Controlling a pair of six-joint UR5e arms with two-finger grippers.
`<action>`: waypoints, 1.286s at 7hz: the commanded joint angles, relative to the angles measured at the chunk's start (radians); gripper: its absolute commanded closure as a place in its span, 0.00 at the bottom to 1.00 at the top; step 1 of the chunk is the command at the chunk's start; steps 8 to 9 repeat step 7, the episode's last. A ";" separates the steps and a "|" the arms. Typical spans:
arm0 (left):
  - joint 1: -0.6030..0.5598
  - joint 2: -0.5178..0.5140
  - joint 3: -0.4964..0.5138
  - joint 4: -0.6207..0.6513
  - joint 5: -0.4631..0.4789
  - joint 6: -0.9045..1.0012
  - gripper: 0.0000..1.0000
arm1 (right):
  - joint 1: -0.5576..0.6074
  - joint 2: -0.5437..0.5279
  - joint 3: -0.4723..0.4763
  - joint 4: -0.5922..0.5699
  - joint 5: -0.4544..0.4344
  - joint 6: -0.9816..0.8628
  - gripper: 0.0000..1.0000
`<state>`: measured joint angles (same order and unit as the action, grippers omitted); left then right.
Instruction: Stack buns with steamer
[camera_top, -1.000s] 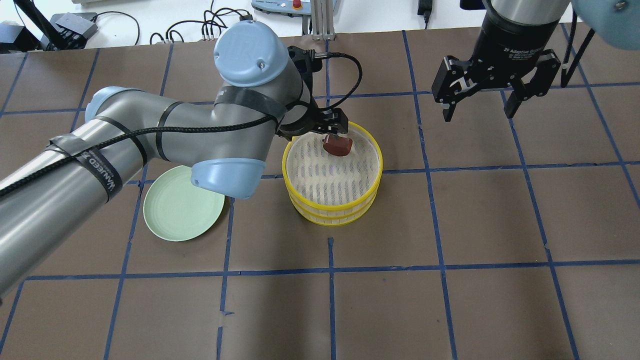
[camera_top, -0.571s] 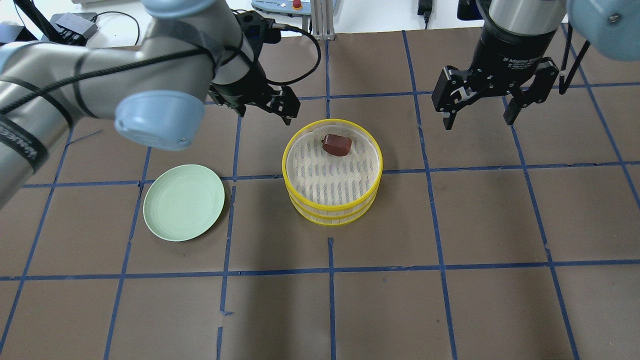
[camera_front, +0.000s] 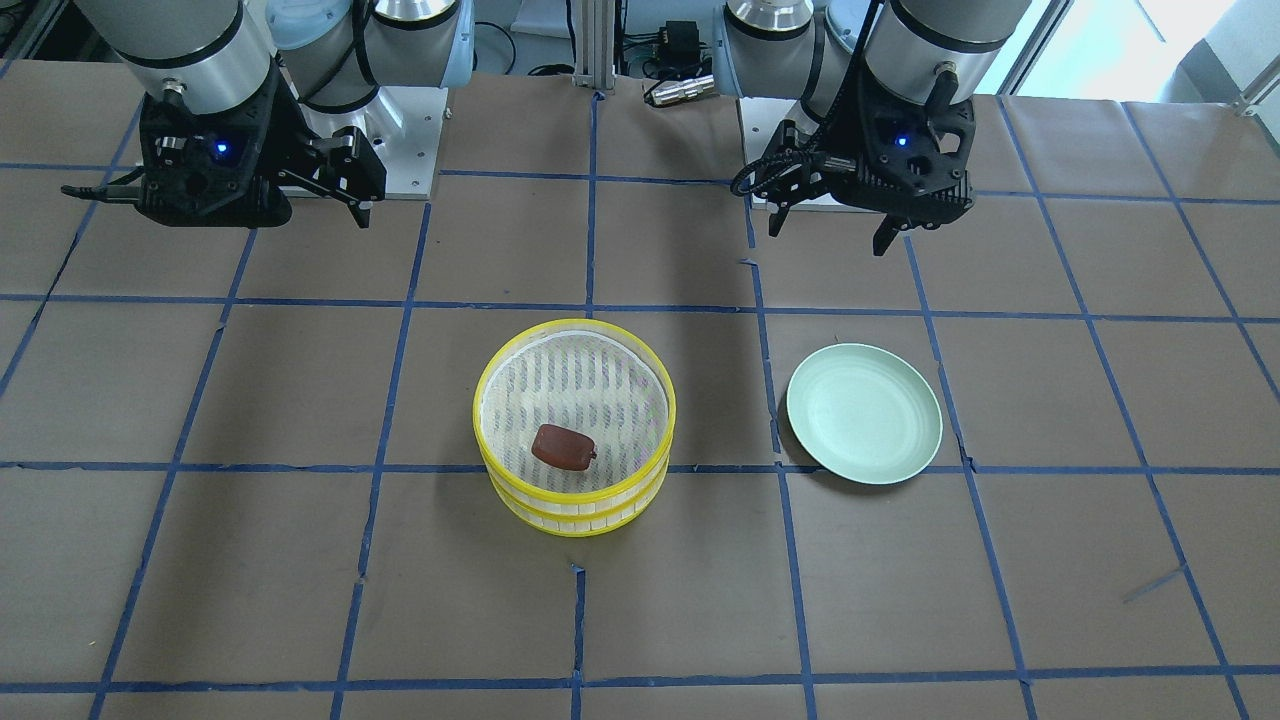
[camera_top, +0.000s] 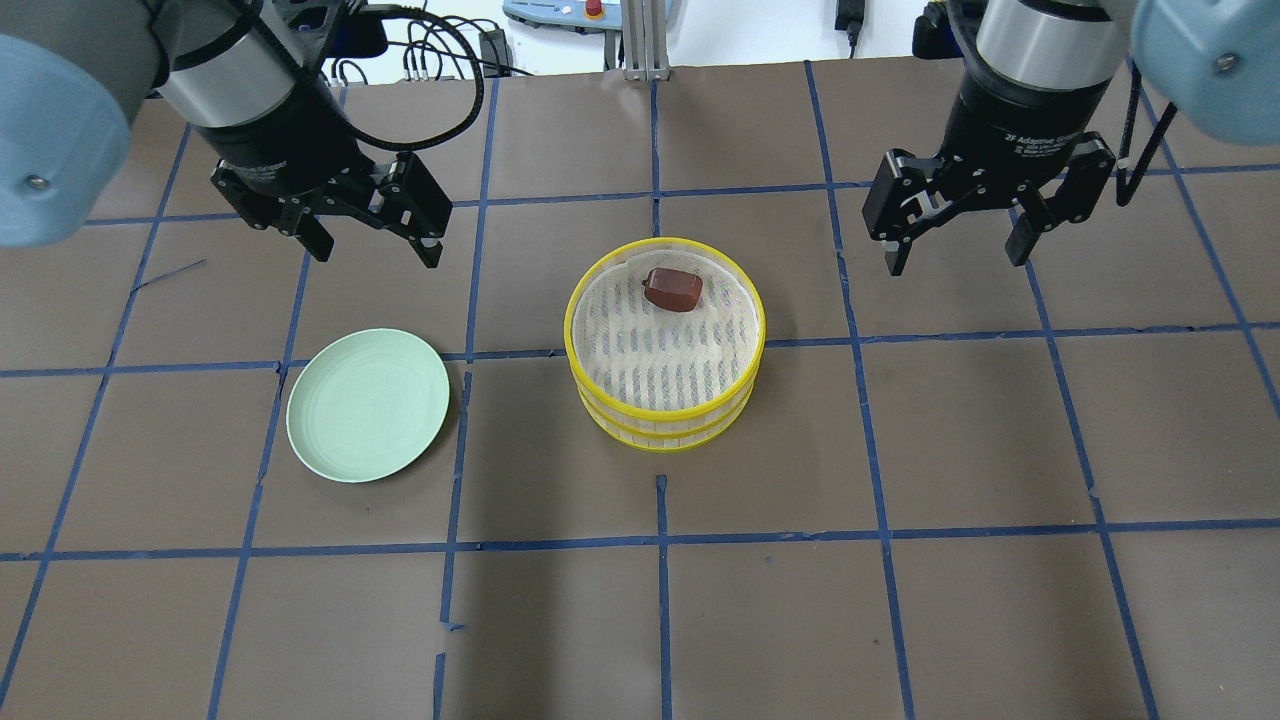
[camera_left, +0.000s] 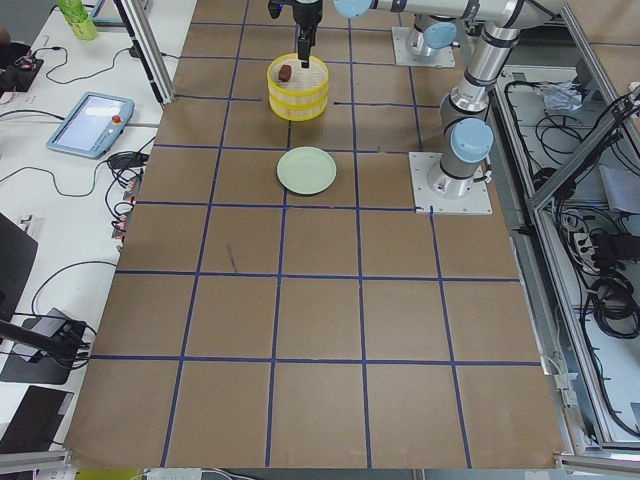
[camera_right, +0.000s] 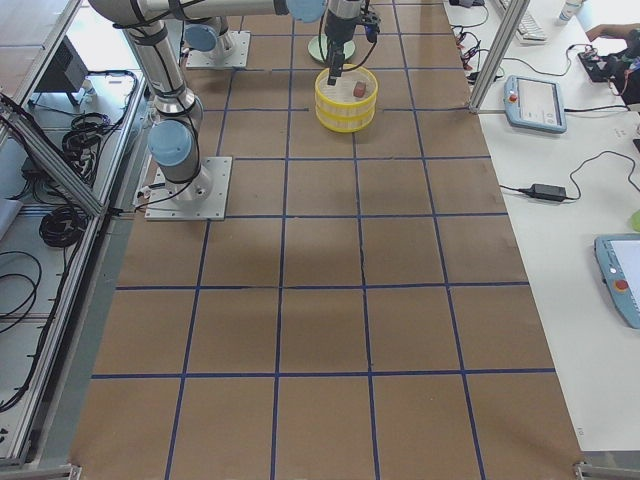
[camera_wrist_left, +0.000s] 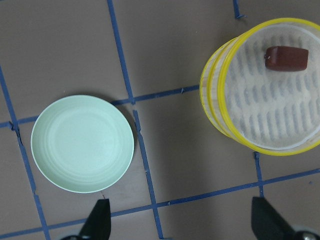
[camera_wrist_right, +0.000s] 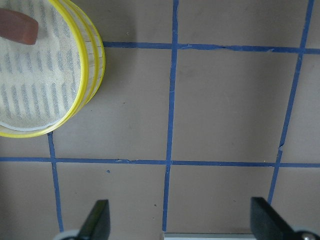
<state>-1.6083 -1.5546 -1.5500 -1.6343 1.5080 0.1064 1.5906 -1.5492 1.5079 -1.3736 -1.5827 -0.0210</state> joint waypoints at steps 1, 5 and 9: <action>0.007 0.021 -0.018 -0.013 0.003 -0.016 0.00 | 0.000 0.000 0.003 -0.002 -0.003 0.004 0.00; 0.008 0.027 -0.021 -0.022 0.021 -0.034 0.00 | 0.000 0.003 0.003 -0.030 0.003 0.000 0.00; 0.007 0.025 -0.022 -0.025 0.023 -0.034 0.00 | -0.004 0.004 0.003 -0.038 0.001 -0.008 0.00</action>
